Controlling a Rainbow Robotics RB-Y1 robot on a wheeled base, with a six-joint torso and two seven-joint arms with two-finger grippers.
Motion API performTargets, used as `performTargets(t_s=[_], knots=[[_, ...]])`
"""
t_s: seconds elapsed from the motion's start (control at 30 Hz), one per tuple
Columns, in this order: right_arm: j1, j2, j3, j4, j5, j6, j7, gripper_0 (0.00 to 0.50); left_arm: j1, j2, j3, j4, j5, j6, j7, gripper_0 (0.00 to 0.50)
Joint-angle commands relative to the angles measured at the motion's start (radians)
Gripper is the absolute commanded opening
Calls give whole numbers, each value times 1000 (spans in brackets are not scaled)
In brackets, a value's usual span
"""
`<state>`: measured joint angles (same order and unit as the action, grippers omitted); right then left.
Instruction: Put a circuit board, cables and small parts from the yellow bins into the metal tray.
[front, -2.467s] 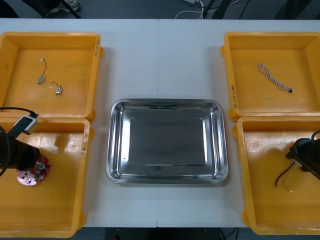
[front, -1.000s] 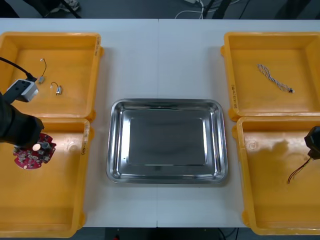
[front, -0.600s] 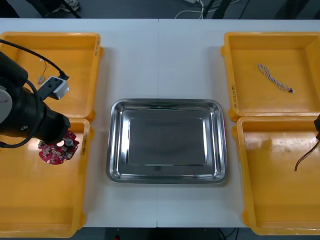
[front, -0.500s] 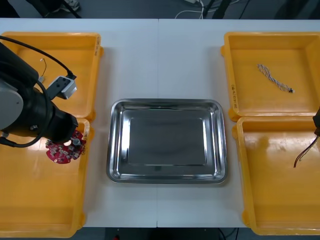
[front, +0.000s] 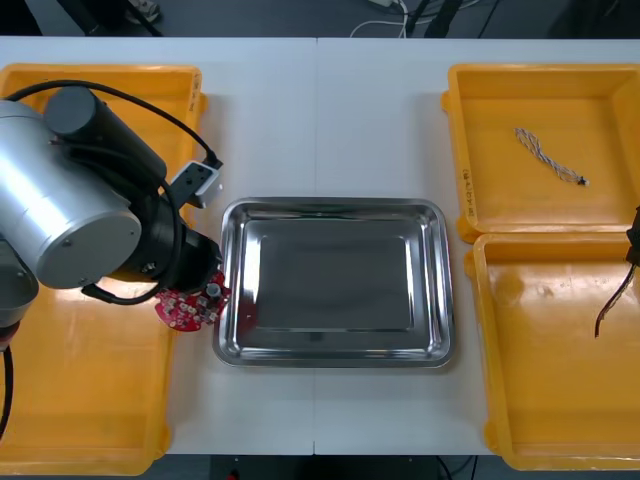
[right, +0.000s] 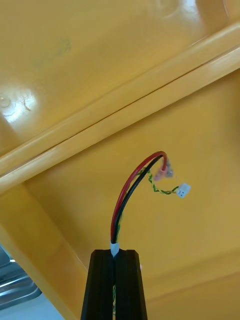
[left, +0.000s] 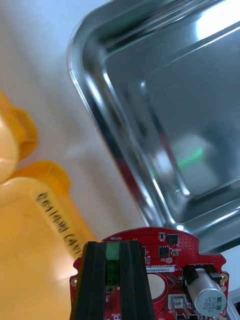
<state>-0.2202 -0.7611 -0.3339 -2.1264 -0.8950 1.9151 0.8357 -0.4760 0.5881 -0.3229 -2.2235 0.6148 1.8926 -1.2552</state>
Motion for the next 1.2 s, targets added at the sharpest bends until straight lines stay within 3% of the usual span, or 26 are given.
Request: performTargets(t_s=[0.03, 0.37, 0.6, 0.83, 1.2], knots=[[-25, -72, -36, -32, -24, 5, 43, 0, -67, -47, -71, 13, -29, -40, 118, 0], [-53, -96, -4, -38, -78, 5, 207, 0, -81, -73, -186, 61, -82, -129, 134, 0], [-116, -107, 85, -47, -162, 5, 221, 0, -84, -91, -235, 119, -107, -196, 134, 0], [-159, -107, 187, -103, -162, 5, 244, 0, -85, -96, -286, 157, -142, -251, 135, 0], [-228, -109, 326, -130, -156, 5, 278, 0, -84, -94, -320, 163, -148, -256, 145, 0]])
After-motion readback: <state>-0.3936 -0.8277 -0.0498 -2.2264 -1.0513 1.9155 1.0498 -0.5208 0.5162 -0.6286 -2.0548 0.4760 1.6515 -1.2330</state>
